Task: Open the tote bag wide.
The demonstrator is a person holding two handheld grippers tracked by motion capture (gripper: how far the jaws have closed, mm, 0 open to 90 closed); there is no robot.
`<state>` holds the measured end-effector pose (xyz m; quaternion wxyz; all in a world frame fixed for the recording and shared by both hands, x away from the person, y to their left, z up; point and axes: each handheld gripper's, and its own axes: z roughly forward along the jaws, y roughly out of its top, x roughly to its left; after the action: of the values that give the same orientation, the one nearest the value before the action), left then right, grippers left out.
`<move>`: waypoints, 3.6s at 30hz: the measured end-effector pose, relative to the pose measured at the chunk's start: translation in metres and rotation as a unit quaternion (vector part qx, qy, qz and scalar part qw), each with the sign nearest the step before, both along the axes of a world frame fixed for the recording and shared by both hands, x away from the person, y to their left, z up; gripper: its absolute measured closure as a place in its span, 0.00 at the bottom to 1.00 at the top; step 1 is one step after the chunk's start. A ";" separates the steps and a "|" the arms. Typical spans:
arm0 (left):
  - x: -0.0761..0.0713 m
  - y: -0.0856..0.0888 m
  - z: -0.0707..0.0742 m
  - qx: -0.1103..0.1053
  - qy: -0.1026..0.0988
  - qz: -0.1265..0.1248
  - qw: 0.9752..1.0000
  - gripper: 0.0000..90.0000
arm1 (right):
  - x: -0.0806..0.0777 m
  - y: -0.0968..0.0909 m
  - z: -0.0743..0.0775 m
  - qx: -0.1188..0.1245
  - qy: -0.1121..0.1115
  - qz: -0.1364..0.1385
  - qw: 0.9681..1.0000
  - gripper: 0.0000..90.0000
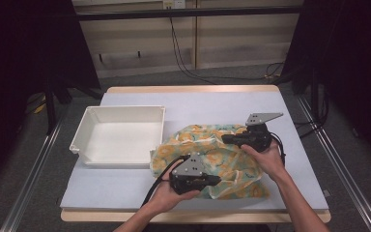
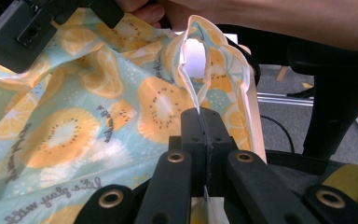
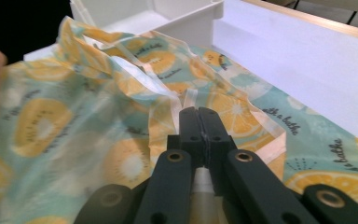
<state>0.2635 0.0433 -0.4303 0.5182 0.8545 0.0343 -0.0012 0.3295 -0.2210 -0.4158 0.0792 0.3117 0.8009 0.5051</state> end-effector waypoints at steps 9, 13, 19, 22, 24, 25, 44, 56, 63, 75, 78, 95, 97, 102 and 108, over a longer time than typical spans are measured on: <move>0.011 0.006 -0.007 -0.004 0.018 0.022 1.000 1.00 | -0.016 0.001 0.004 -0.030 0.005 0.017 0.999 0.44; 0.012 0.006 -0.008 -0.003 0.018 0.024 1.000 1.00 | -0.022 0.002 -0.003 -0.050 0.011 0.025 0.998 0.33; 0.013 0.006 -0.008 -0.007 0.020 0.029 0.999 0.99 | -0.024 0.006 -0.017 -0.081 0.018 0.032 0.996 0.33; 0.008 0.006 -0.004 -0.020 0.022 0.027 0.999 0.99 | -0.021 0.009 -0.022 -0.097 0.018 0.021 0.995 0.59; 0.006 0.007 -0.003 -0.017 0.022 0.017 0.999 1.00 | -0.017 0.005 -0.020 -0.082 0.022 0.023 0.996 0.78; 0.004 0.007 -0.002 -0.019 0.020 0.015 0.999 1.00 | -0.016 0.003 -0.019 -0.077 0.022 0.019 0.997 0.84; -0.038 0.003 -0.007 0.024 -0.004 -0.055 0.998 1.00 | 0.032 -0.028 -0.005 0.028 0.031 -0.031 0.999 1.00; -0.054 0.004 -0.025 0.037 0.016 -0.076 0.996 1.00 | 0.058 -0.032 -0.026 0.034 0.038 -0.064 0.997 0.99; -0.051 0.004 -0.030 0.040 0.022 -0.071 0.996 0.99 | 0.063 -0.029 -0.037 0.010 0.043 -0.077 0.996 0.98; -0.044 0.020 -0.006 -0.014 0.019 -0.021 1.000 0.81 | 0.036 -0.033 -0.015 0.020 0.025 -0.071 0.997 0.62; -0.041 0.024 0.003 -0.028 0.019 -0.008 0.999 0.75 | 0.028 -0.039 -0.008 0.025 0.020 -0.079 0.996 0.54; 0.035 0.046 0.027 -0.050 0.010 0.111 0.993 0.78 | -0.040 -0.024 0.034 0.020 -0.022 -0.027 0.999 0.72; 0.041 0.047 0.025 -0.040 0.010 0.122 0.992 0.78 | -0.042 -0.021 0.035 0.020 -0.021 -0.019 0.999 0.72; 0.058 0.053 0.018 -0.018 0.013 0.160 0.987 0.68 | -0.045 0.002 0.021 -0.001 0.001 0.017 1.000 0.67; 0.068 0.060 0.014 0.000 0.011 0.173 0.985 0.61 | -0.044 0.020 0.008 -0.012 0.016 0.039 0.999 0.60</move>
<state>0.3315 0.1036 -0.4166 0.5104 0.8356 0.1870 0.0788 0.2853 -0.2009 -0.4083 0.0502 0.2878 0.8196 0.4928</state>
